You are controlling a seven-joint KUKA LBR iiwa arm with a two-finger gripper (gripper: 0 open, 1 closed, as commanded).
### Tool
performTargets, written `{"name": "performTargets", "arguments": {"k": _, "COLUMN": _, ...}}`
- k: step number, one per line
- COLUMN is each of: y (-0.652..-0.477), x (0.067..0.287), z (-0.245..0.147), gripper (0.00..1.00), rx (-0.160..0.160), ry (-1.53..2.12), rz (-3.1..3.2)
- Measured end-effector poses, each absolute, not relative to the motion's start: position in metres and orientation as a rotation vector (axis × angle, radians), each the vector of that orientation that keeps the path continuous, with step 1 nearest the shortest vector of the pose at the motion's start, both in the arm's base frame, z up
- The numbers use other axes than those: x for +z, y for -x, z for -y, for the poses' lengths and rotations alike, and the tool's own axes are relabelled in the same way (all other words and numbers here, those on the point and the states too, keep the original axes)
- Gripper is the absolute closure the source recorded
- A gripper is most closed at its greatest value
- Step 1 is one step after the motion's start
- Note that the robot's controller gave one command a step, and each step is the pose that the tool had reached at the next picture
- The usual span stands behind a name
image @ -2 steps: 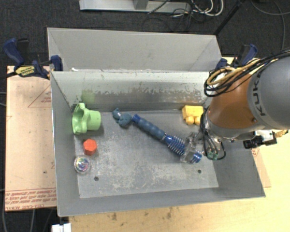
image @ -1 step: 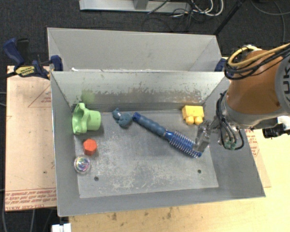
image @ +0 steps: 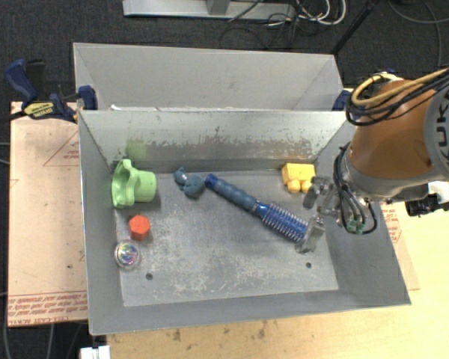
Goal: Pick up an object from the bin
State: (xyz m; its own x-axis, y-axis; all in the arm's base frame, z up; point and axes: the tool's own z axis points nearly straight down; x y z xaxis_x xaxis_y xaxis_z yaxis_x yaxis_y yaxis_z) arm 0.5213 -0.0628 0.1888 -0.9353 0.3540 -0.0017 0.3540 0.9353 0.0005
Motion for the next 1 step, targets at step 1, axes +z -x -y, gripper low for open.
{"name": "performTargets", "arguments": {"k": 1, "y": -0.5343, "x": 0.0743, "z": 0.0681, "gripper": 0.00, "rx": 0.000, "ry": -0.852, "rz": -3.025}}
